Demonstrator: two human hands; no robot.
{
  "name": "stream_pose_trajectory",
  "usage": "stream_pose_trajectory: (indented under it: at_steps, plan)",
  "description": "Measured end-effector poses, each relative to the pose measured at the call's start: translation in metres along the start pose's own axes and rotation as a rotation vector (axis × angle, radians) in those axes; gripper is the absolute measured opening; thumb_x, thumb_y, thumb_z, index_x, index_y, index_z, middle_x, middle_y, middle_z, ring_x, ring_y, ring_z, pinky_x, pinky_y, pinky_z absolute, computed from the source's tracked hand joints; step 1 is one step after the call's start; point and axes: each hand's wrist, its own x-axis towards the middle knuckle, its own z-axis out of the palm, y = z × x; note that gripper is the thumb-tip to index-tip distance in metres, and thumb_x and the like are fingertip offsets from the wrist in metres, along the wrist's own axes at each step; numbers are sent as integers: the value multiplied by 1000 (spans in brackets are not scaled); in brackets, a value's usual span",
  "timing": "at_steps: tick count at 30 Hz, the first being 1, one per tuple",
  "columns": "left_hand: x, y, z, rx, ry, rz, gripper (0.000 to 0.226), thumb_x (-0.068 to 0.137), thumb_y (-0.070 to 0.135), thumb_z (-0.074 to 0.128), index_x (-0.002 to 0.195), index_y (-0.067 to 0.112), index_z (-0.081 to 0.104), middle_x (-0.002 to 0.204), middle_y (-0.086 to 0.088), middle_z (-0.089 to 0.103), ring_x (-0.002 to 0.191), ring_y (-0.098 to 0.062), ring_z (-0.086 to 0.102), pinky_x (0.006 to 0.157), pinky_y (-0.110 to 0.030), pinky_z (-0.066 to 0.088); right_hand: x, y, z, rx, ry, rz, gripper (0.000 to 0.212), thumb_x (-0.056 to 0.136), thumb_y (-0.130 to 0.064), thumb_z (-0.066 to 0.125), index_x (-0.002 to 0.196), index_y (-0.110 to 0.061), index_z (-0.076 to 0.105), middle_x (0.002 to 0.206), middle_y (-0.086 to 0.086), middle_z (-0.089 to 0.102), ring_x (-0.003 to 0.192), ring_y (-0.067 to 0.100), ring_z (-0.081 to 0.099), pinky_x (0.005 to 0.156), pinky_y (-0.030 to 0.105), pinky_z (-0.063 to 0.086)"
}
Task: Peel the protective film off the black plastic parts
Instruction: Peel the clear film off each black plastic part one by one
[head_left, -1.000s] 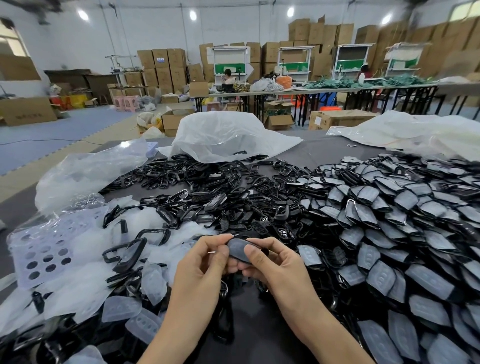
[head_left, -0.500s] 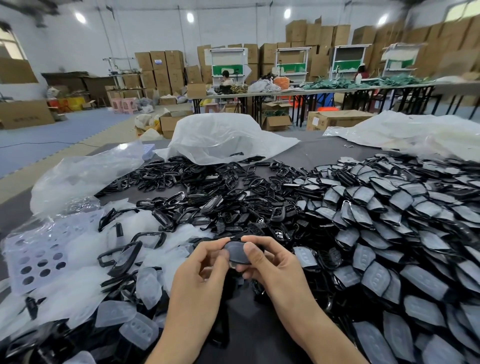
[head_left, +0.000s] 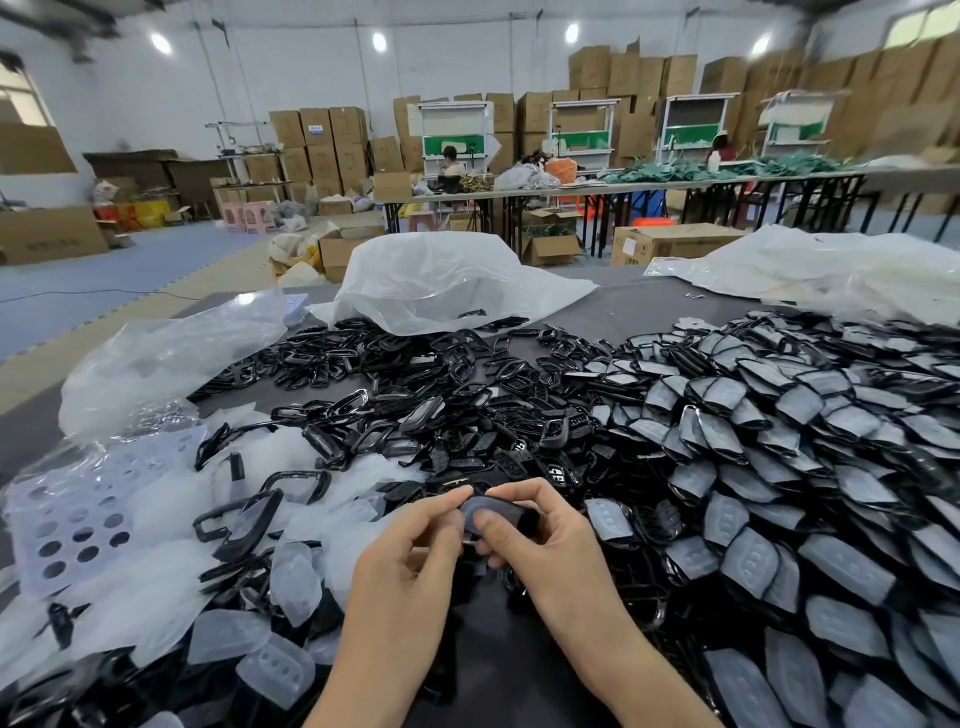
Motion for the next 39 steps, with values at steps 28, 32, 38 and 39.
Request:
stream_pose_trajectory:
  at_steps: [28,32,38,39]
  plan:
    - [7,-5,-1,-5,-72,37,35,93,8,63,89,42,67,77,-4,69,71,-15,65,66,-20,52,3,-6,3,212,-23,81,13,87,-12,67,94,-13,77,81,11,71,68,16,63,59,22,50]
    - [9,-7,-1,-49,-56,17,31,93,7,63,86,36,69,75,-9,66,72,-22,64,67,-19,52,5,-7,4,300,-56,129,32,99,-6,51,91,-16,80,84,14,72,65,14,63,58,21,52]
    - [9,-8,-2,-48,-57,30,31,93,9,63,86,38,68,76,-13,65,71,-24,62,69,-25,53,5,-10,4,333,-64,174,37,101,-4,46,89,-11,80,83,17,73,62,16,64,58,22,54]
    - [9,-8,-2,-47,-57,35,32,93,8,62,86,38,68,76,-13,65,68,-20,61,68,-23,52,4,-11,4,339,-67,180,34,101,-4,47,90,-9,79,83,18,72,62,17,64,58,22,54]
